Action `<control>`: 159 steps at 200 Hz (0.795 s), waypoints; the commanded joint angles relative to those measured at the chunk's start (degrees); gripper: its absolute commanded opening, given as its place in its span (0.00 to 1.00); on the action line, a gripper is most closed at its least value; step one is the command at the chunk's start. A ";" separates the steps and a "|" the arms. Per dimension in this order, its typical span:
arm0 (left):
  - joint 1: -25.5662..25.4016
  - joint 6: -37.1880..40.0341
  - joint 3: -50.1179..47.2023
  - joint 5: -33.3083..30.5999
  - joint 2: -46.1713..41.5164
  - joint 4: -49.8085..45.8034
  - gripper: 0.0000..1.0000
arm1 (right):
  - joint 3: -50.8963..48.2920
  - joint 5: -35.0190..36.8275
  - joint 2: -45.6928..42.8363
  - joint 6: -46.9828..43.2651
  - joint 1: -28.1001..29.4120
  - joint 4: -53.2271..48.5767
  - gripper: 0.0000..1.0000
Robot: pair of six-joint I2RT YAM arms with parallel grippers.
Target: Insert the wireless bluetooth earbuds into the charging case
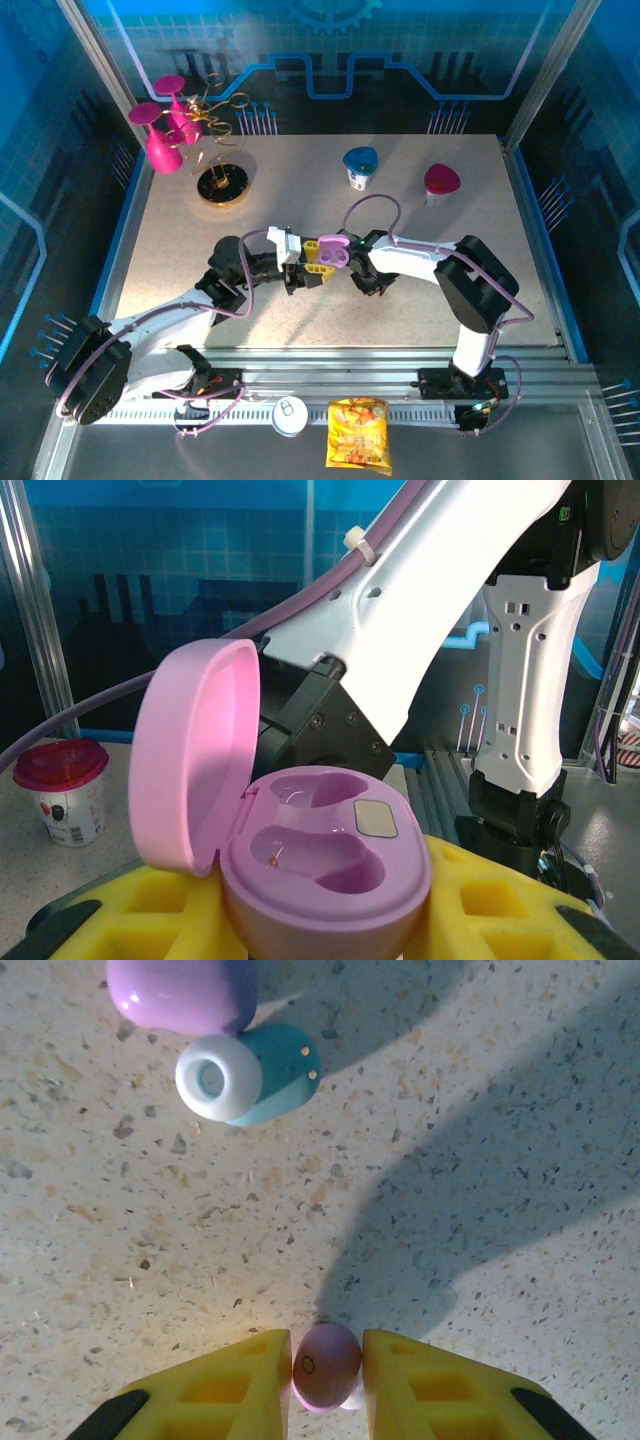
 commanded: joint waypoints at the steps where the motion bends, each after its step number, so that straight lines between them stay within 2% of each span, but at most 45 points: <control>1: 0.26 1.36 -0.83 -0.86 -0.89 0.94 0.19 | 0.63 0.48 1.13 0.32 0.82 -1.31 0.25; 36: 0.28 1.36 -0.78 -0.90 -0.76 1.02 0.19 | 0.41 0.15 1.90 0.44 0.83 -1.21 0.26; 69: 0.29 1.44 -0.91 -1.03 -0.71 1.12 0.19 | 0.21 0.14 1.16 0.85 0.82 -1.49 0.19; 98: 0.24 1.43 -1.05 -1.38 -0.53 1.21 0.19 | -0.71 -0.55 -3.21 0.92 0.24 -0.59 0.16; 127: 0.28 1.18 -1.27 -1.90 0.10 2.17 0.19 | -3.84 -7.94 -11.15 1.20 -2.55 3.83 0.16; 159: 0.22 0.74 -1.10 -1.74 0.56 2.90 0.19 | -8.69 -21.45 -19.60 2.84 -8.71 9.24 0.15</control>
